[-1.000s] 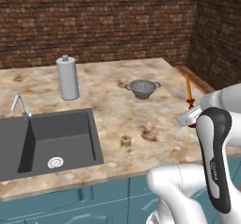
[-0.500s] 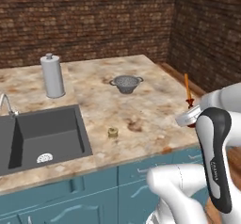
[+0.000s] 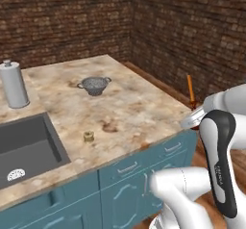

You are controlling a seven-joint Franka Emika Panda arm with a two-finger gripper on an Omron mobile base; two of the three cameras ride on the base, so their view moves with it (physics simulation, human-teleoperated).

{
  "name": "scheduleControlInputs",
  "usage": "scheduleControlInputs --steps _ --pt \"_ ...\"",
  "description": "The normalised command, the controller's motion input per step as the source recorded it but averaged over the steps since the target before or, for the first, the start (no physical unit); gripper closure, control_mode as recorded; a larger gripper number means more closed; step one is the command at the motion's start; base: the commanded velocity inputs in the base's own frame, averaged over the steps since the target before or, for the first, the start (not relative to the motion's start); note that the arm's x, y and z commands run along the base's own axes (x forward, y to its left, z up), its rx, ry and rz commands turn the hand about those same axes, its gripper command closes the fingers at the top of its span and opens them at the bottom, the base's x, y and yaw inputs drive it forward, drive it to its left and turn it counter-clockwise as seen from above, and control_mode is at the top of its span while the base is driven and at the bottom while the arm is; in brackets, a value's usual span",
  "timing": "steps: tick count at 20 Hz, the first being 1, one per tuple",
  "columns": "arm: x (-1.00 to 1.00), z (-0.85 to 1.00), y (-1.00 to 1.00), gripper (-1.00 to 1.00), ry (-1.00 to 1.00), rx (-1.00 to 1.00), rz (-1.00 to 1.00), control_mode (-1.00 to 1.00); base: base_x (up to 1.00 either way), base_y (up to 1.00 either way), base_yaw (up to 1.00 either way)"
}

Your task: Pick the candle and candle from the dining table and place them in the open cabinet. Close the cabinet after placing the objects.

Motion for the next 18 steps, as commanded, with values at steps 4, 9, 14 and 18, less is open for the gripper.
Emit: scheduleControlInputs --steps 4,9,14,18 --pt "0.00 0.00 0.00 1.00 0.00 0.00 0.00 1.00 -0.04 0.01 -0.46" --pt "0.00 0.00 0.00 1.00 0.00 0.00 0.00 1.00 0.00 0.05 -0.50" --pt "0.00 0.00 0.00 1.00 0.00 0.00 0.00 1.00 0.00 0.00 -0.49" --pt "0.00 0.00 0.00 1.00 0.00 0.00 0.00 1.00 0.00 -0.05 -0.43"
